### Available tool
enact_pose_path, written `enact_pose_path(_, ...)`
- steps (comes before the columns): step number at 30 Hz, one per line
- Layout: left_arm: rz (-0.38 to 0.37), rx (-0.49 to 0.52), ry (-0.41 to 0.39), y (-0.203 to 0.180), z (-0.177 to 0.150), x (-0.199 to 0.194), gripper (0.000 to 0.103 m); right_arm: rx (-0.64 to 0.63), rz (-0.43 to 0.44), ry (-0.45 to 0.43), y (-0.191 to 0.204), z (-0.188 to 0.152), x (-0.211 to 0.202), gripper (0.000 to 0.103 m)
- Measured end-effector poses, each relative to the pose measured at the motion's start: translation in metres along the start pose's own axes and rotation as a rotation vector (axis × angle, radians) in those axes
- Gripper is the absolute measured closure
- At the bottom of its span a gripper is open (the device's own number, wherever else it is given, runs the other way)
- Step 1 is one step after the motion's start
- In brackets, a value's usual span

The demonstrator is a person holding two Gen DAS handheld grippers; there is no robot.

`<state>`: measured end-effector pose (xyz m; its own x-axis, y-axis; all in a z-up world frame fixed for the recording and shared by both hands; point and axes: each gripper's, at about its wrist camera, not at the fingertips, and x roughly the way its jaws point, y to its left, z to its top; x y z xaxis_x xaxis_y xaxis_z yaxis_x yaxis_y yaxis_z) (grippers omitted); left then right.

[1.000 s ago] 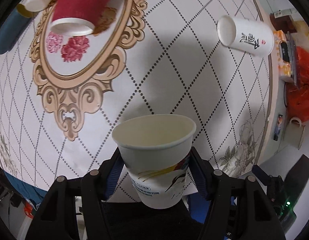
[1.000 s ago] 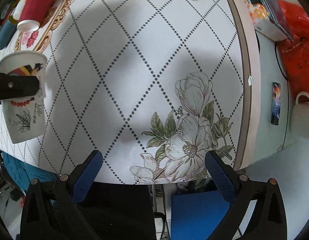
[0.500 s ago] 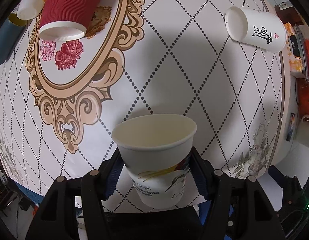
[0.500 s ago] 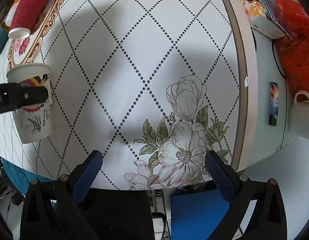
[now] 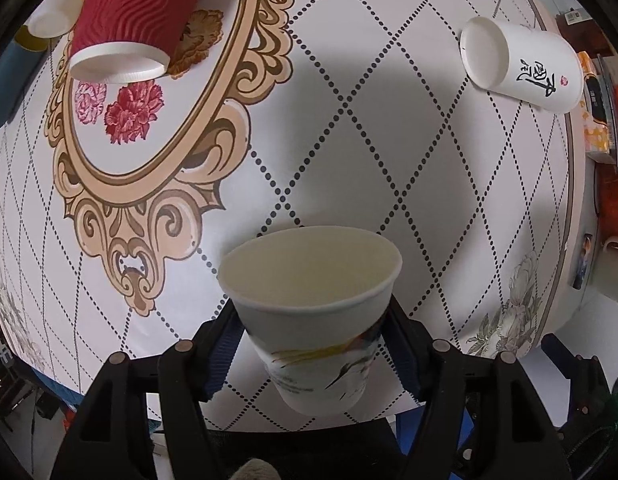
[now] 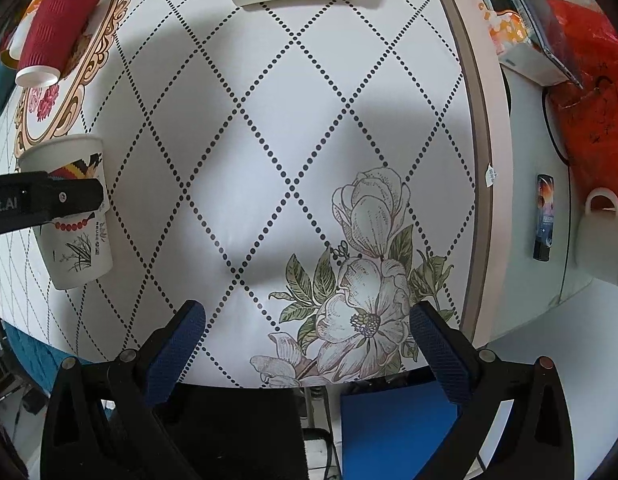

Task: Flip cup upside down
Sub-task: 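Carry the upright white paper cup with the left tool toward the right tool, then grasp the white paper cup with the right gripper while the left gripper releases it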

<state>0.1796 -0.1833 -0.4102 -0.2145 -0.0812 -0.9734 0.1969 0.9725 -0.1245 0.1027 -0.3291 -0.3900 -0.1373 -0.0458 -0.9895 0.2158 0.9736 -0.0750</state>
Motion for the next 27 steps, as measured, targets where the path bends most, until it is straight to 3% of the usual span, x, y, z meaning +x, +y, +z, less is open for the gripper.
enact_pose_path(4,-0.013,-0.007,0.013,-0.001,0.0,0.006,0.018,0.001,0.002,-0.005,0.001,0.0,-0.001,0.0)
enact_pose_path(13,-0.028,-0.007,0.004,-0.001,0.002,0.006,0.016,0.006,0.004,-0.009,-0.001,0.001,-0.004,0.0)
enact_pose_path(19,-0.07,-0.02,-0.051,0.009,-0.008,-0.028,0.016,0.017,0.029,-0.018,-0.007,0.002,-0.012,0.0)
enact_pose_path(24,-0.071,-0.056,-0.167,0.032,-0.025,-0.074,0.016,0.045,0.166,-0.062,-0.006,0.006,-0.034,0.0)
enact_pose_path(27,-0.015,-0.096,-0.234,0.053,-0.041,-0.093,0.016,0.041,0.266,-0.094,0.007,0.012,-0.044,0.001)
